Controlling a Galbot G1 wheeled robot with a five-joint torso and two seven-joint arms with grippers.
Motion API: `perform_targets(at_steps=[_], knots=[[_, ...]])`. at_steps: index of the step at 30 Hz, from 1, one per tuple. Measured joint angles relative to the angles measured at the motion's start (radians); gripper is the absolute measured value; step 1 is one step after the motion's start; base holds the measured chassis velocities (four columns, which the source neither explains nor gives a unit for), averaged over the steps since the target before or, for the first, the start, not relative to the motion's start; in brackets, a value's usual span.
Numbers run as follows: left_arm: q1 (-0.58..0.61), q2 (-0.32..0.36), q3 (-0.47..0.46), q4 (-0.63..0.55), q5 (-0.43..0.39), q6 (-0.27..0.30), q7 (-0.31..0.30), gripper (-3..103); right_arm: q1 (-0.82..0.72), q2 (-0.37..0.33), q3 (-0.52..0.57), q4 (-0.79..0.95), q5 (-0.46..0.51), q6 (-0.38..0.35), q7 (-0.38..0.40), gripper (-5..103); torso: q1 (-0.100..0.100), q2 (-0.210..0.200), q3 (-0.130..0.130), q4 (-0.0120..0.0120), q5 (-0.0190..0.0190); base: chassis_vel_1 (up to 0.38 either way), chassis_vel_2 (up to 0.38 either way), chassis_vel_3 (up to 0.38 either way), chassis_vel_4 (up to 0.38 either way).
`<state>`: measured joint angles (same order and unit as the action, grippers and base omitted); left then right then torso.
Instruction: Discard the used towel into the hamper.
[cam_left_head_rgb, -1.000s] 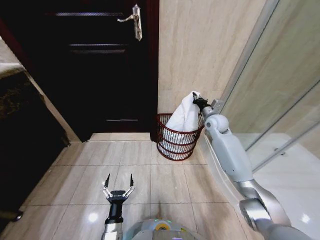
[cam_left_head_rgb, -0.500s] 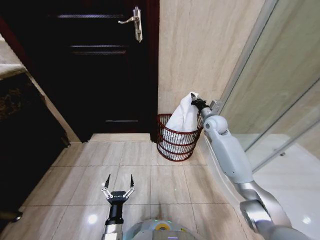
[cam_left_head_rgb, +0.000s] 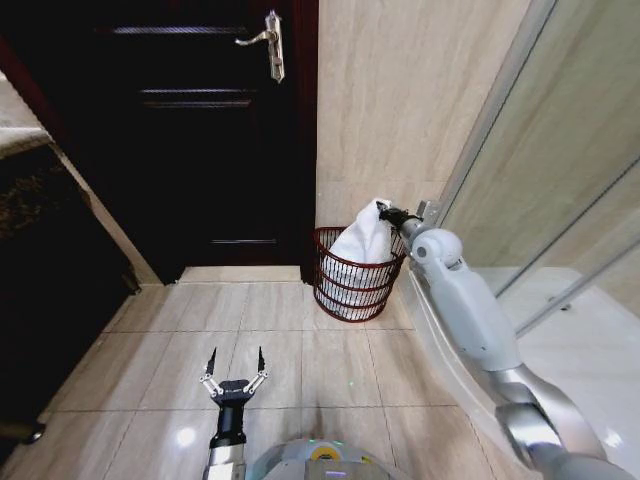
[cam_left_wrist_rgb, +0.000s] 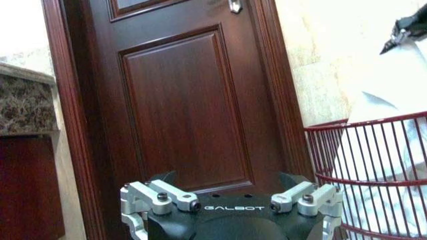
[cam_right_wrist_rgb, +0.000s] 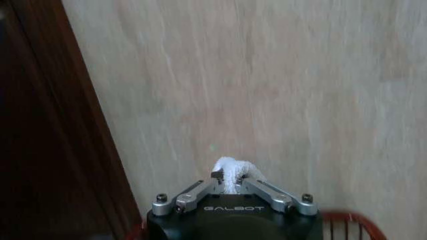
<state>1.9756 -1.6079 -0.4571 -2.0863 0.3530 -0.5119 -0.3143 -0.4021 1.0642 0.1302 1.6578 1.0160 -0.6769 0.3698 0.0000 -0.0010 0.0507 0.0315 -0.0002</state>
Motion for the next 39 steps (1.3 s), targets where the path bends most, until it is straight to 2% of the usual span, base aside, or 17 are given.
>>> perform_targets(at_steps=[4, 5, 8, 9, 12, 19, 22, 27, 33, 36, 39], knots=[[0.000, -0.001, 0.000, -0.008, 0.000, 0.007, 0.001, 100, 0.020, -0.032, -0.031, -0.014, 0.091, -0.056, 0.021, 2, 0.000, 0.000, 0.001, -0.0001, -0.0008, 0.000, 0.000, 0.000, 0.000], [0.000, -0.001, 0.000, -0.008, 0.000, 0.007, 0.001, 100, 0.020, -0.032, -0.031, -0.014, 0.091, -0.056, 0.021, 2, 0.000, 0.000, 0.001, -0.0001, -0.0008, 0.000, 0.000, 0.000, 0.000], [0.000, -0.001, -0.009, -0.028, -0.004, 0.024, -0.002, 100, 0.056, -0.073, -0.106, -0.038, 0.195, -0.062, 0.038, 2, 0.000, 0.000, 0.001, 0.0000, -0.0002, 0.000, 0.000, 0.000, 0.000], [0.000, -0.001, -0.009, -0.028, -0.004, 0.024, -0.002, 100, 0.056, -0.073, -0.106, -0.038, 0.195, -0.062, 0.038, 2, 0.000, 0.000, 0.001, 0.0000, -0.0002, 0.000, 0.000, 0.000, 0.000], [-0.017, -0.001, -0.032, -0.053, -0.039, 0.064, -0.020, 100, 0.088, -0.083, -0.194, -0.077, 0.217, -0.062, 0.034, 2, 0.000, 0.000, 0.002, 0.0000, 0.0001, 0.000, 0.000, 0.000, 0.000], [-0.059, -0.001, -0.091, -0.082, -0.092, 0.091, -0.029, 100, 0.115, -0.037, -0.265, -0.142, 0.220, -0.060, 0.035, 2, 0.000, 0.000, 0.003, 0.0001, 0.0002, 0.000, 0.000, 0.000, 0.000], [-0.073, 0.000, -0.122, -0.125, -0.164, 0.113, -0.028, 100, 0.145, 0.010, -0.302, -0.243, 0.226, -0.059, 0.027, 2, 0.000, 0.000, 0.003, 0.0001, 0.0003, 0.000, 0.000, 0.000, 0.000], [-0.079, 0.000, -0.132, -0.150, -0.199, 0.119, -0.025, 100, 0.168, 0.066, -0.314, -0.352, 0.212, -0.057, 0.023, 2, 0.000, 0.000, 0.003, 0.0001, 0.0002, 0.000, 0.000, 0.000, 0.000], [-0.094, 0.000, -0.145, -0.153, -0.228, 0.131, -0.011, 100, 0.176, 0.095, -0.324, -0.423, 0.205, -0.056, 0.021, 2, 0.000, 0.000, 0.003, 0.0001, 0.0002, 0.000, 0.000, 0.000, 0.000], [-0.107, 0.000, -0.150, -0.152, -0.248, 0.149, -0.004, 100, 0.179, 0.103, -0.330, -0.464, 0.198, -0.056, -0.002, 2, 0.000, 0.000, 0.003, 0.0000, 0.0001, 0.000, 0.000, 0.000, 0.000], [-0.136, 0.000, -0.154, -0.158, -0.281, 0.195, 0.006, 100, 0.175, 0.106, -0.345, -0.516, 0.157, -0.055, -0.078, 2, 0.000, 0.000, 0.003, -0.0003, 0.0000, 0.000, 0.000, 0.000, 0.000]])
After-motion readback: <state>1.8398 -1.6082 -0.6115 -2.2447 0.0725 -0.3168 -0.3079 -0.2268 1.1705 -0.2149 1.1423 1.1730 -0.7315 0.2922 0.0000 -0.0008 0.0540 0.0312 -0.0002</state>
